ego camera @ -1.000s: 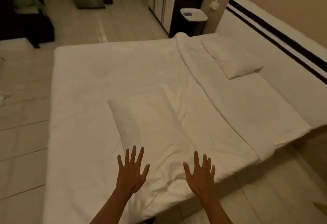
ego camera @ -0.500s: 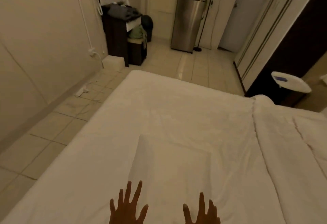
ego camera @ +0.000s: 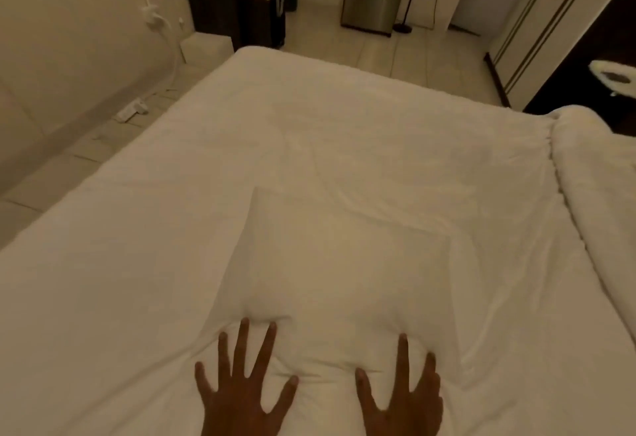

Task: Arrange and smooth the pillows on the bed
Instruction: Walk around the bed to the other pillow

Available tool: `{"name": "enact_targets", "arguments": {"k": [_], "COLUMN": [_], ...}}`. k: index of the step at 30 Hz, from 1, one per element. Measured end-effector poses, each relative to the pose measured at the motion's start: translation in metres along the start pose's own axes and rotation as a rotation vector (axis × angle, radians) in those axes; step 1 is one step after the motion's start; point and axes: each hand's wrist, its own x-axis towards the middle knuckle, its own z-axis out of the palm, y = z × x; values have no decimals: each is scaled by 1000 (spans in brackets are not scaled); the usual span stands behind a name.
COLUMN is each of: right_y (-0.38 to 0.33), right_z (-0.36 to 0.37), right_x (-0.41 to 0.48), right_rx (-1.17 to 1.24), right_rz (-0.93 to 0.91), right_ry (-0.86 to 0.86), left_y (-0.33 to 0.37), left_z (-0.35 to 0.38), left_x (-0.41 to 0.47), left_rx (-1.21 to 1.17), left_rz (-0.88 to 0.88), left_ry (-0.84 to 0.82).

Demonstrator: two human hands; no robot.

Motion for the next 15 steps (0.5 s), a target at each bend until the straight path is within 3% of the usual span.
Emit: {"name": "enact_targets", "arguments": {"k": [2,4,15], "right_y": [7,20,23], "right_z": [6,-1,-28], "right_x": [6,2,-2], "right_rx": [-156,-176,30], "right_rz": [20,26,53], "right_ry": [-64,-3,-126], "left_y": [-7,-9,-30], "left_z": [1,-10,-31], "left_x": [8,14,12], "left_rx": [21,-4,-175], "left_rz": [70,76,26], "left_ry": [-23,-10,56]}}
